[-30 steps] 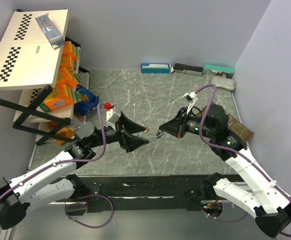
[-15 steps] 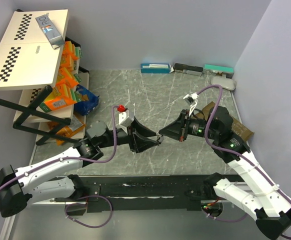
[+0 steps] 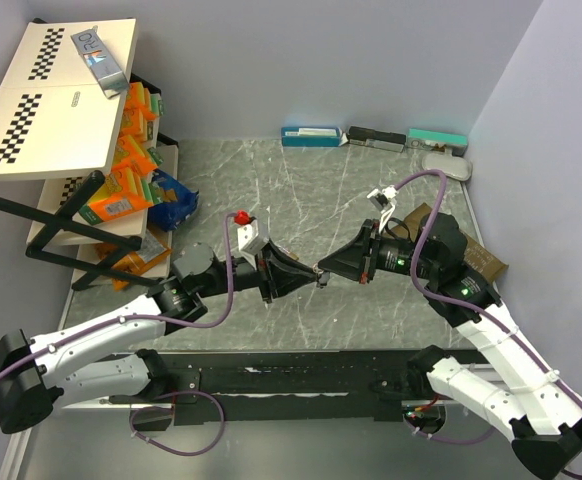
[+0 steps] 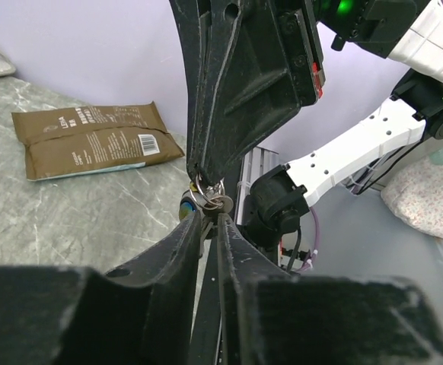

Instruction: Unlock with the key

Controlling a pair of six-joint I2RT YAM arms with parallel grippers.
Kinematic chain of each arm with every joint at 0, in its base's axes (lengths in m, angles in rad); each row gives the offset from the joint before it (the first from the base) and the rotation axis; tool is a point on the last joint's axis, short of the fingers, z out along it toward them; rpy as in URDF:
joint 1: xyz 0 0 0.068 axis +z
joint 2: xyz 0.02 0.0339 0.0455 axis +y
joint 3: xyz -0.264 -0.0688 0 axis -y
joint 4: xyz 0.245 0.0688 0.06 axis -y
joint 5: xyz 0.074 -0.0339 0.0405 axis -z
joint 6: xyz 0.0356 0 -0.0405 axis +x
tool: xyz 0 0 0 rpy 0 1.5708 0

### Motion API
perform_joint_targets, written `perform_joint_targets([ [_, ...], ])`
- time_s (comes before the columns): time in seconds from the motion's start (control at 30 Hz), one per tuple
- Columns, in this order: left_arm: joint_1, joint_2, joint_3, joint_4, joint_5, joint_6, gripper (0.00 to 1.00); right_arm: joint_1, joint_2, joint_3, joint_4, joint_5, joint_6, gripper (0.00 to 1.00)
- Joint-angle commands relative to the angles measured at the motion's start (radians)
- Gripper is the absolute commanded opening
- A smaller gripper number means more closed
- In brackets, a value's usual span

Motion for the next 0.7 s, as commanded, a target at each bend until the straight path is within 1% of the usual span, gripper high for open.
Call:
perform_joint_targets([
  [0.0,-0.004,-0.024,0.007,0.034,-0.013,0.008,0.20,-0.008,-0.024,0.030,0.043,-0.017,0.024,0.00],
  [0.1,-0.006,-0.026,0.001,0.043,-0.002,0.007,0.15,-0.009,-0.024,0.029,0.043,-0.016,0.026,0.00],
  [0.23,-0.004,-0.027,-0.002,0.039,0.010,0.007,0.01,-0.009,-0.027,0.029,0.047,-0.017,0.030,0.00],
  [0.43,-0.004,-0.038,-0.024,0.040,0.000,0.004,0.01,-0.012,-0.026,0.026,0.049,-0.020,0.033,0.00],
  [0.47,-0.006,-0.038,-0.027,0.039,-0.005,0.002,0.04,-0.011,-0.027,0.026,0.050,-0.022,0.035,0.00],
  [0.5,-0.004,-0.038,-0.030,0.037,-0.005,0.001,0.16,-0.012,-0.027,0.024,0.052,-0.025,0.036,0.00],
  [0.57,-0.004,-0.041,-0.039,0.039,-0.004,0.001,0.27,-0.012,-0.032,0.026,0.053,-0.028,0.038,0.00],
  [0.6,-0.004,-0.042,-0.041,0.045,-0.002,0.002,0.38,-0.012,-0.029,0.026,0.052,-0.028,0.038,0.00],
  [0.67,-0.006,-0.041,-0.045,0.057,0.009,0.005,0.46,-0.012,-0.030,0.027,0.049,-0.026,0.036,0.00],
])
